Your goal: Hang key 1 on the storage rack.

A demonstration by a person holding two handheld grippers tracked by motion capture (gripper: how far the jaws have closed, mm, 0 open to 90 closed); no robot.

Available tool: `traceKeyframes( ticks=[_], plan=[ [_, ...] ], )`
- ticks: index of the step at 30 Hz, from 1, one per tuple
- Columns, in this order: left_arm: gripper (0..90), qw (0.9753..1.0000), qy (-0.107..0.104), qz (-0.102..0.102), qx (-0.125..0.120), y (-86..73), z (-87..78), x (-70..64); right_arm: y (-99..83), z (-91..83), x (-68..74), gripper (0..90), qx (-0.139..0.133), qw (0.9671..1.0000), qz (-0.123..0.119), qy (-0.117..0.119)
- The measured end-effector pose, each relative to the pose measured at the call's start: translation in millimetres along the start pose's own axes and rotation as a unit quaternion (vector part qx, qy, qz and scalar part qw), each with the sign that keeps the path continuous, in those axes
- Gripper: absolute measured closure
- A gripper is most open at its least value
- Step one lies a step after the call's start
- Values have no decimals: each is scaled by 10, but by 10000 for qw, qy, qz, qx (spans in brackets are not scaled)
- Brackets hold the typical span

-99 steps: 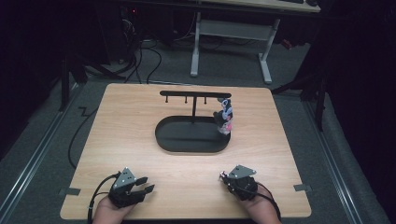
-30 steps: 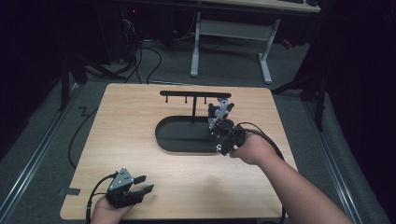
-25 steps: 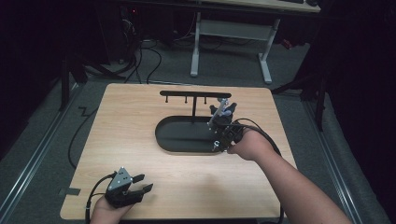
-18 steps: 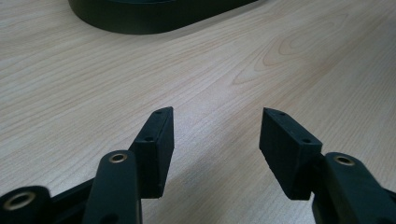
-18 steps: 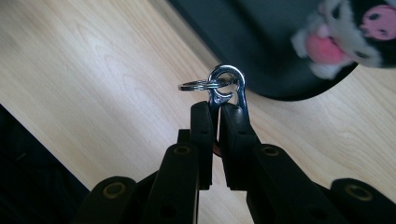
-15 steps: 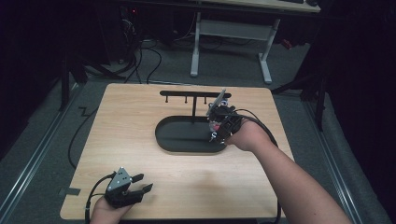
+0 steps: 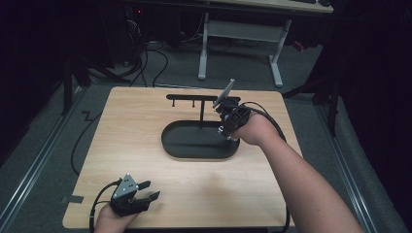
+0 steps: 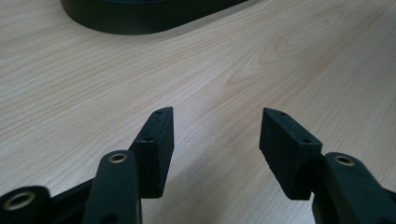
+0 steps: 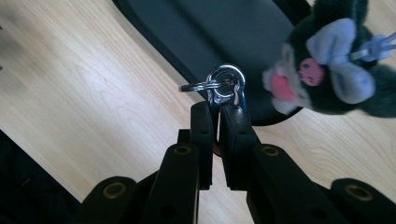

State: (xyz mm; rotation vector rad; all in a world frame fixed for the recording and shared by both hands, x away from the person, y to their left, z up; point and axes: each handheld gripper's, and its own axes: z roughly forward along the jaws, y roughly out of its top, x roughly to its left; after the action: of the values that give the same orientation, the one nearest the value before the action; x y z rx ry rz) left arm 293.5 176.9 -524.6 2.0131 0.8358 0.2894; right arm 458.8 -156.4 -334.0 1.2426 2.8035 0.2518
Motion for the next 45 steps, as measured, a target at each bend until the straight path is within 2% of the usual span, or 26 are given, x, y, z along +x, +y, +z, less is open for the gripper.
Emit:
traceKeyframes(
  ticks=[2,4,5,12,14,15,16,17,19,20,26,27,28,29,31,32,34,37,45],
  plan=[
    [456,10000,-4,1,-8,-1,3,-5,31,-16,-16,851,-35,10000,9,-8],
    [457,10000,-8,2,-9,0,0,-8,63,-39,-32,851,-76,9998,174,4],
    [457,10000,-11,0,-12,0,-1,-7,81,-43,-52,851,-87,9999,116,-37],
    [456,10000,-30,4,-10,4,-9,-3,231,-105,-125,851,-161,9993,305,-155],
    [457,10000,-36,2,-6,4,-12,-1,289,-113,-160,851,-180,9992,277,-232],
    [456,10000,-39,3,-6,4,-13,0,312,-112,-167,851,-189,9989,363,-249],
    [457,10000,-27,2,-25,2,-12,0,336,-110,-185,851,-190,9988,348,-289],
    [457,10000,-30,1,-30,1,-13,-1,359,-107,-185,851,-188,9982,484,-287],
    [456,10000,-31,-1,-33,1,-16,2,403,-87,-215,851,-191,9984,419,-337],
    [457,10000,-32,-7,-36,1,-18,4,420,-88,-209,851,-158,9978,532,-373],
    [457,10000,-50,-26,-41,-1,-16,9,530,-125,-250,851,-284,9966,604,-476],
    [456,10000,-51,-25,-39,-1,-16,9,551,-137,-244,851,-304,9960,682,-489],
    [456,10000,-56,-28,-42,0,-17,9,563,-139,-256,851,-322,9964,605,-502],
    [457,10000,-57,-26,-43,0,-18,9,582,-142,-253,851,-313,9960,634,-541],
    [456,10000,-62,-29,-49,1,-20,9,607,-146,-241,851,-307,9954,736,-532],
    [457,10000,-73,-33,-40,1,-23,11,617,-142,-248,851,-326,9957,671,-555],
    [457,10000,-72,-31,-33,0,-23,13,639,-141,-252,851,-355,9953,700,-574],
    [456,10000,-81,-48,-30,-4,-23,15,663,-130,-238,851,-351,9941,837,-593],
    [457,9999,-85,-47,-32,-6,-13,12,696,-94,-300,851,-417,9932,897,-609]
  ],
)
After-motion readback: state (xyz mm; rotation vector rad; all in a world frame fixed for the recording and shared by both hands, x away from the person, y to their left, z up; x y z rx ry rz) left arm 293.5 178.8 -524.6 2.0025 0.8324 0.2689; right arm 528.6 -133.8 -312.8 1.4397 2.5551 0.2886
